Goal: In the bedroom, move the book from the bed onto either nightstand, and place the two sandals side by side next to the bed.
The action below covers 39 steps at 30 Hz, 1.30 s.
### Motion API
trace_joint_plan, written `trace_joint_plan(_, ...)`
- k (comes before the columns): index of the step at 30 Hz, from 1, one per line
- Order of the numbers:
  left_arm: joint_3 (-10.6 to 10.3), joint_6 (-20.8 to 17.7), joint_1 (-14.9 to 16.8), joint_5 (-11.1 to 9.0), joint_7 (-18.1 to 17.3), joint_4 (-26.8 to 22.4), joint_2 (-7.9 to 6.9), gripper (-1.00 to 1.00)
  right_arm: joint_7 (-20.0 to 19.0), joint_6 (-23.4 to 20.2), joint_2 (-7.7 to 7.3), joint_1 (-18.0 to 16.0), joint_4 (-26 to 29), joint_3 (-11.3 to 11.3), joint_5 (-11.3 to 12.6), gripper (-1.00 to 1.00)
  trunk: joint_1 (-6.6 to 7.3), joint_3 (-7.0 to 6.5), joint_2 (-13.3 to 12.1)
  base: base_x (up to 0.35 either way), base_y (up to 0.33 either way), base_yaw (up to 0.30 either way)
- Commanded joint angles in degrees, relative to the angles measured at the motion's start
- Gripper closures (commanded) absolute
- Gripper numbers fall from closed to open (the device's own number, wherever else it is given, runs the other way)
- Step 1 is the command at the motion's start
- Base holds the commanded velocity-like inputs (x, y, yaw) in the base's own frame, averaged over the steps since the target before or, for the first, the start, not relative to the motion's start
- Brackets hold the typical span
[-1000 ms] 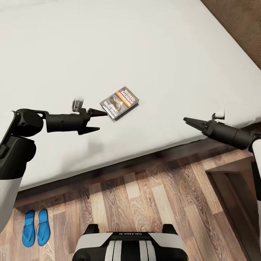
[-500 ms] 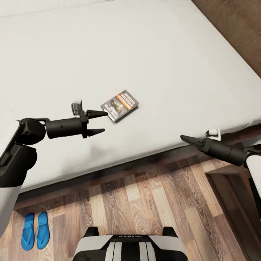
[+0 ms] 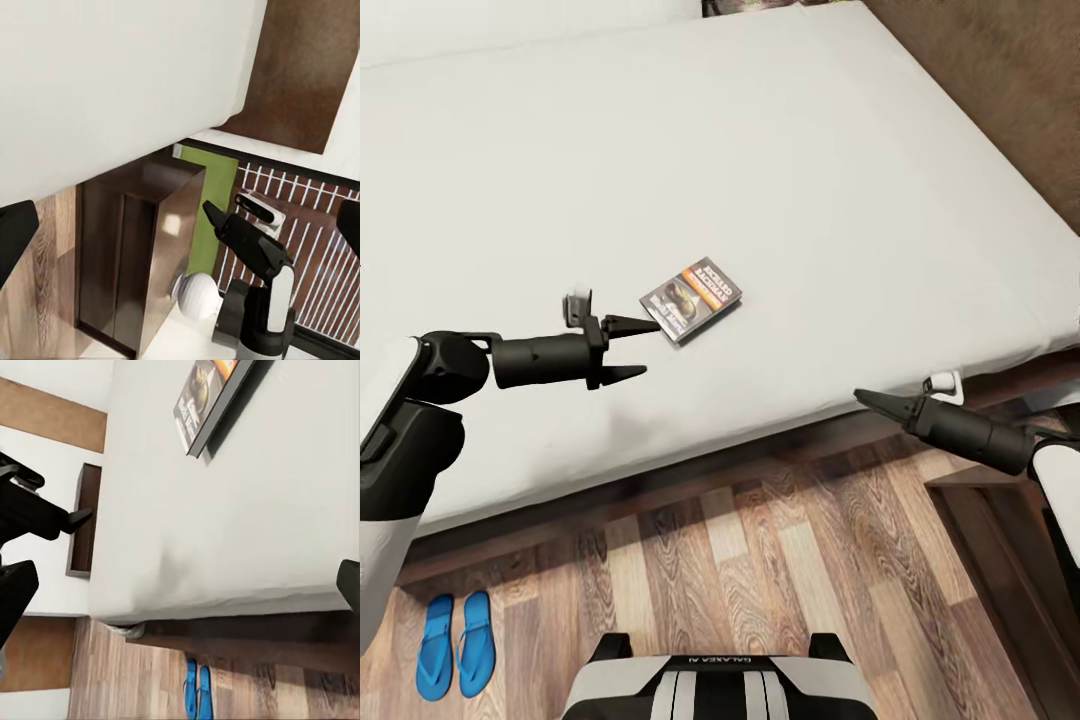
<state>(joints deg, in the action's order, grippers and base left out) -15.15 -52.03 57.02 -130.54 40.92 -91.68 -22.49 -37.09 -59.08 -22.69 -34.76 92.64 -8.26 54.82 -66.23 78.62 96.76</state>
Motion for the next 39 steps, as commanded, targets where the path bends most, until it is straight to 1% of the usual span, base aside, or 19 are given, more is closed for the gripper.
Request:
trace_joint_plan(1,-0.07,0.15,0.03,-0.33,0.66,0.04,0.01,-1.00,-0.23,-0.16,0.04,0.31,0.00,0.02,-0.24,-1.00,0.00,-0.07,0.01,0.000,0.000,0.000)
trace_joint_plan(6,-0.10,0.22,-0.08,1.08,0.56,0.13,0.05,-1.00,-0.02,-0.06,0.08,0.67,0.00,0.11,-0.37,-1.00,0.00,-0.54,0.01,0.000,0.000,0.000)
trace_joint_plan(7,-0.08,0.32,-0.68,2.60,0.38,0.25,0.10,-1.00,0.31,0.05,0.10,0.87,-0.05,-0.03,-0.48,-1.00,0.00,-0.63,0.01,0.069,0.150,0.000)
trace_joint_plan(13,-0.06,0.35,-0.82,3.77,0.41,0.27,0.06,-1.00,0.89,0.15,0.12,0.91,-0.08,0.06,-0.50,-1.00,0.00,-1.19,0.01,0.065,0.130,0.000)
trace_joint_plan(16,-0.06,0.24,-0.84,6.54,0.38,0.26,0.07,-1.00,1.38,0.36,0.13,0.92,-0.07,0.10,-0.51,-1.00,0.00,-1.47,0.01,0.025,0.047,0.000)
trace_joint_plan(17,-0.06,0.24,-0.84,6.54,0.38,0.26,0.07,-1.00,1.38,0.36,0.13,0.92,-0.07,0.10,-0.51,-1.00,0.00,-1.56,0.01,0.020,0.037,0.000)
trace_joint_plan(20,-0.10,0.04,-0.85,9.74,0.34,0.11,0.07,-1.00,1.87,0.54,0.13,0.95,-0.08,0.09,-0.51,-1.00,0.00,-1.84,0.01,0.013,0.024,0.000)
trace_joint_plan(21,-0.28,0.04,-0.74,12.02,0.60,0.21,0.15,-1.00,2.11,0.63,0.12,0.98,-0.08,0.08,-0.54,-1.00,0.00,-1.93,0.01,0.005,0.010,0.000)
trace_joint_plan(23,-0.22,0.05,-0.62,12.64,0.68,0.35,0.15,-1.00,2.17,0.65,0.12,0.98,-0.09,0.08,-0.53,-1.00,0.00,-2.12,0.01,0.004,0.008,0.000)
trace_joint_plan(24,0.44,0.21,-0.41,13.76,0.56,0.71,-0.07,-1.00,2.21,0.69,0.11,0.99,-0.09,0.07,-0.54,-1.00,0.00,-2.21,0.01,0.003,0.005,0.000)
trace_joint_plan(26,1.30,0.27,-0.32,14.18,0.48,0.92,-0.25,-1.00,2.22,0.72,0.11,1.00,-0.09,0.05,-0.53,-1.00,0.00,-2.40,0.01,0.002,0.004,0.000)
trace_joint_plan(27,4.21,0.14,-0.28,14.69,0.45,1.23,-0.72,-1.00,2.28,0.82,0.11,1.00,-0.09,0.00,-0.54,-1.00,0.00,-2.49,0.01,0.001,0.003,0.000)
trace_joint_plan(30,8.19,-0.04,-0.31,15.18,0.66,1.36,-1.09,-1.00,2.55,1.32,0.11,1.00,-0.09,0.05,-0.65,-1.00,0.00,-2.77,0.01,0.001,0.002,0.000)
trace_joint_plan(31,8.19,-0.04,-0.31,15.18,0.66,1.36,-1.09,-1.00,2.55,1.32,0.11,1.00,-0.09,0.05,-0.65,-1.00,0.00,-2.86,0.01,0.001,0.001,0.000)
trace_joint_plan(32,9.64,-0.12,-0.34,15.32,0.99,1.43,-1.28,-1.00,3.31,1.85,0.14,1.00,-0.09,0.12,-1.15,-1.00,0.00,-2.96,0.01,0.000,0.000,0.000)
trace_joint_plan(33,10.18,-0.15,-0.43,15.36,1.19,1.45,-1.34,-1.00,3.95,2.12,0.17,1.00,-0.09,0.15,-1.57,-1.00,0.00,-3.05,0.01,0.000,0.000,0.000)
trace_joint_plan(36,10.87,-0.19,-0.72,15.58,1.53,1.25,-1.35,-1.00,5.42,2.55,0.31,1.01,-0.09,0.32,-2.41,-1.00,0.00,-3.33,0.01,0.000,0.000,0.000)
trace_joint_plan(38,11.24,-0.22,-1.31,15.75,1.75,1.04,-1.34,-1.00,6.67,2.84,0.75,0.99,-0.09,0.78,-3.06,-1.00,0.00,-3.52,0.01,0.000,0.000,0.000)
trace_joint_plan(39,11.65,-0.24,-2.28,15.93,1.95,0.53,-1.40,-1.00,7.88,3.14,1.68,0.95,-0.09,1.57,-3.69,-1.00,0.00,-3.61,0.01,0.000,0.000,0.000)
